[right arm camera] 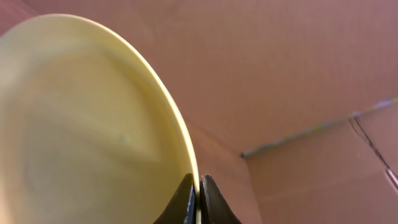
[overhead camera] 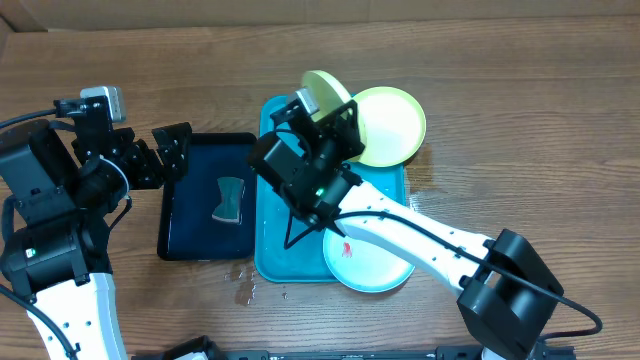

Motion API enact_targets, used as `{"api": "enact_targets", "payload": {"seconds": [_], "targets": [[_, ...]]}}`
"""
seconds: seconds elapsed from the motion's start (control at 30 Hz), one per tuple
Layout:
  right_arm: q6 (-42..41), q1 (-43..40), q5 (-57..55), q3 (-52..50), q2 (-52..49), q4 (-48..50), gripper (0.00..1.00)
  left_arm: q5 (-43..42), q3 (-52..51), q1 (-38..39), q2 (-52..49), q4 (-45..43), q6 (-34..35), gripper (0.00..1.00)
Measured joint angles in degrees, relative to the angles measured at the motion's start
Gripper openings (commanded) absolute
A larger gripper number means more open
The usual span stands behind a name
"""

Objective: Clean dirty plates on tray and stack at the side
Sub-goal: 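Lift the cleaned yellow plate upright with the right gripper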

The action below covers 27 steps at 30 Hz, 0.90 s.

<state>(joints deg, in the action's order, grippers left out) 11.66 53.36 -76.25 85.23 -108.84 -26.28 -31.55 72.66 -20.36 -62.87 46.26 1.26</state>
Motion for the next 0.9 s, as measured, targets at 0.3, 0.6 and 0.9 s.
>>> {"api": "enact_targets", "payload": {"seconds": [0.3,0.6,0.9], "targets": [[6.73,1.6,3.74,-0.09,0.02,4.31,0.04,0.0,0.0,0.0,0.0,-0.04,-0.22,0.99],[8.31,2.54,5.64,-0.09,0.04,3.08,0.04,0.0,0.0,0.0,0.0,-0.04,-1.11,1.0],[4.66,2.43,8.35,-0.02,0.04,-0.02,0.04,0.0,0.0,0.0,0.0,-0.04,-1.31,1.0]]}}
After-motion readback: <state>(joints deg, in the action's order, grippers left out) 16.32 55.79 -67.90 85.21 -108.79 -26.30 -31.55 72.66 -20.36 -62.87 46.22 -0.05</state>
